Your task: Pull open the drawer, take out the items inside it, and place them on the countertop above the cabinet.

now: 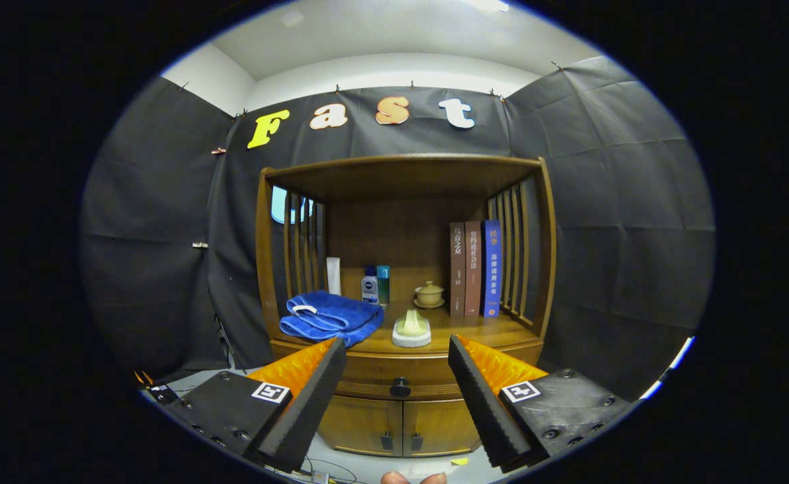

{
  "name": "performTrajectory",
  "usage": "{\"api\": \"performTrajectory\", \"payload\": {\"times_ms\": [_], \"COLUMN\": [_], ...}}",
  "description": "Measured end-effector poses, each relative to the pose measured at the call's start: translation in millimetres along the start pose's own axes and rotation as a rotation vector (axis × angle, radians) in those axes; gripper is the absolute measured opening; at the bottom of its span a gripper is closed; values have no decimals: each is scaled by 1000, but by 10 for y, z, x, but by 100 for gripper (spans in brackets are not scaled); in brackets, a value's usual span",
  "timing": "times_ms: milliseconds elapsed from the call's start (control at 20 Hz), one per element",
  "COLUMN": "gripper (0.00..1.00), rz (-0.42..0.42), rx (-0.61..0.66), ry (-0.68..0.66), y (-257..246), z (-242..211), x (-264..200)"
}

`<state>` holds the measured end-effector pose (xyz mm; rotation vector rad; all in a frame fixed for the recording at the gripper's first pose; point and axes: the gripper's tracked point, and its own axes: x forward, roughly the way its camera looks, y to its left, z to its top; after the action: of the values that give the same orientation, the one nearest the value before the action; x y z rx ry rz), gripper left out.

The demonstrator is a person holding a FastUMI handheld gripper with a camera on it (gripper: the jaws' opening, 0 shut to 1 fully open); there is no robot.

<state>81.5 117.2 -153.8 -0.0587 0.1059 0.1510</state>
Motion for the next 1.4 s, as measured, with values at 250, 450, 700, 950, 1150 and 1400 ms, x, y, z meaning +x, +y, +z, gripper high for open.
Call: {"api": "performTrajectory", "payload": {"times_ms": [250, 450, 700, 950, 1150, 1400], "gripper": [99, 99, 99, 99, 99, 99], "rz": [-10, -11, -15, -28, -44, -40], "rx": [-17, 8, 17, 29, 23, 39], "ry": [-30, -27, -45, -55, -53, -44], "y": [-46, -115, -238, -355, -452, -442], "z": [274, 292, 361, 397, 381, 336], "x": [-296, -455, -601, -642, -622, -631]}}
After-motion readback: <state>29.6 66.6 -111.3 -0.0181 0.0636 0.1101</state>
